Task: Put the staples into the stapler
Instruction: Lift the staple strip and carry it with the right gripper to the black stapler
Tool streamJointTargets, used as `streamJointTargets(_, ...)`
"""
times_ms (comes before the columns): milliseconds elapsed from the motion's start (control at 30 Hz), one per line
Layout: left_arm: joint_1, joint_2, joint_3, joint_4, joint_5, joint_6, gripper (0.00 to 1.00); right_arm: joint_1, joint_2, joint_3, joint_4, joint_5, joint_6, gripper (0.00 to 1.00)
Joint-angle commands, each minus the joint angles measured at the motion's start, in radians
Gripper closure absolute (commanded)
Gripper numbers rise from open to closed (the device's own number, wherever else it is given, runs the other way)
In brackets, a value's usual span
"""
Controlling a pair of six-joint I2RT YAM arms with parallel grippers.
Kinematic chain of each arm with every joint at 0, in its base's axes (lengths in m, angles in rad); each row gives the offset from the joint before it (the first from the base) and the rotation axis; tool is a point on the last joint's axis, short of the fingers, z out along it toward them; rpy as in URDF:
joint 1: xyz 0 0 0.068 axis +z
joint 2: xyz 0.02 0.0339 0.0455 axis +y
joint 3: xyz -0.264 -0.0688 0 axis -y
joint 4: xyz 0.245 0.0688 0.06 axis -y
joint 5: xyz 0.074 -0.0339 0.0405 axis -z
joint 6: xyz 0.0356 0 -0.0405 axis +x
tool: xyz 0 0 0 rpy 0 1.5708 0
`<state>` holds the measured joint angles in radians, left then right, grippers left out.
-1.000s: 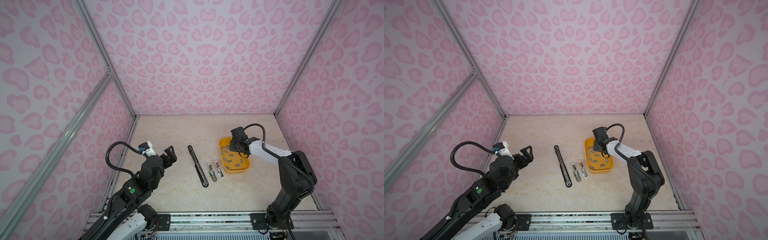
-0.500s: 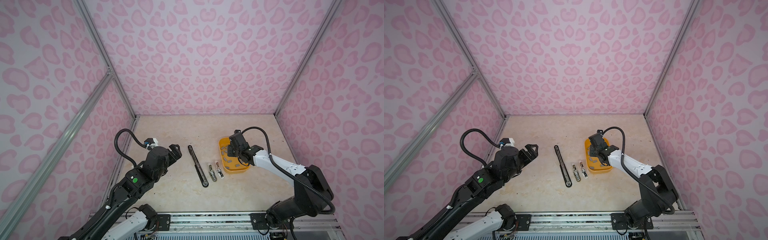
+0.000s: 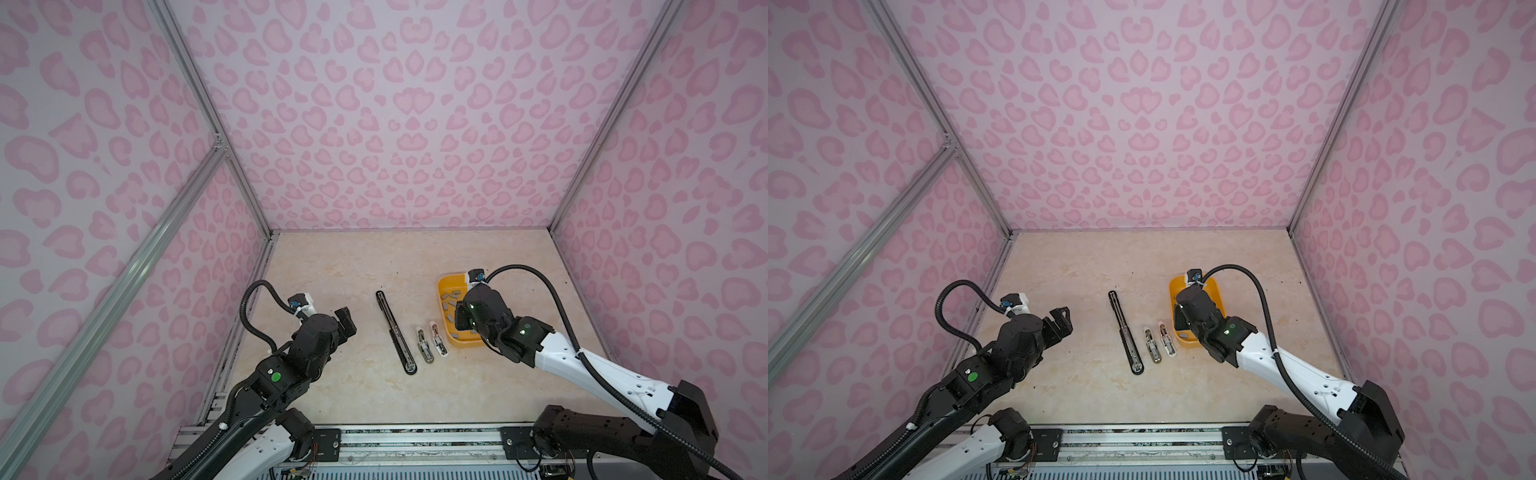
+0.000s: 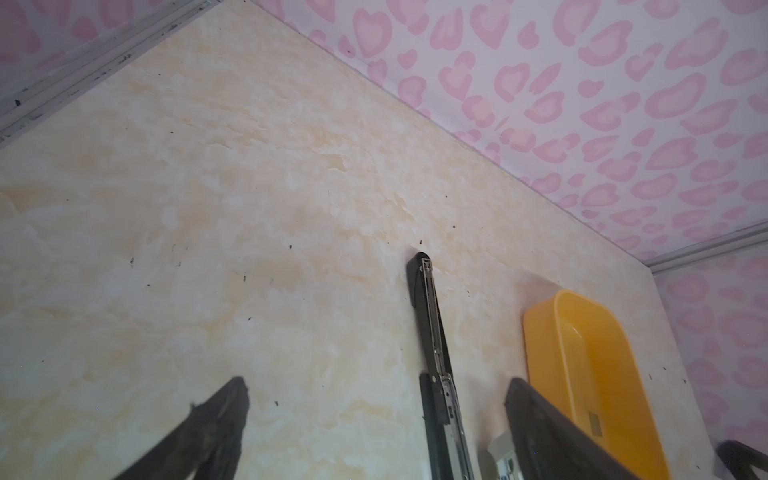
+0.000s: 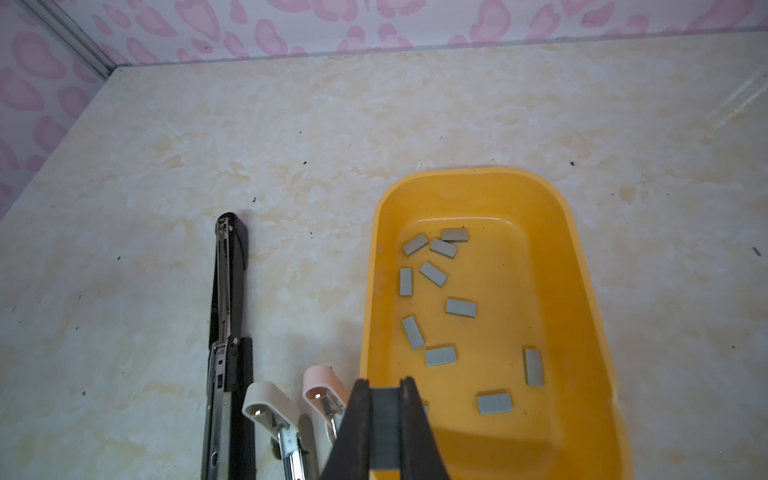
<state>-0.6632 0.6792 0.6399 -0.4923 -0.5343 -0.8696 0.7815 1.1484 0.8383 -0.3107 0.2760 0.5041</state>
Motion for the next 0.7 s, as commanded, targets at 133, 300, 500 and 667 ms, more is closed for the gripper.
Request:
streamJointTargets(133,0.001,-0.056,-0.134,0.265,-0.163,0.123,0.03,0.171,-0.04,-0.015,0.026,0.059,-0.011,0.9)
streamJointTargets(300,0.001,0.002,-0.199,0.339,-0.194,0.132,0.03,0.271,-0.013,-0.025,0.077,0.075,-0.007,0.91)
streamJointTargets(500,0.004,0.12,-0.165,0.36,-0.16,0.192,0.03,0.365,0.043,-0.059,0.184,0.043,-0.021,0.89)
streamJointTargets(667,0.006,0.128,-0.238,0.526,-0.054,0.279,0.03,0.422,0.114,-0.086,0.298,0.037,-0.077,0.9)
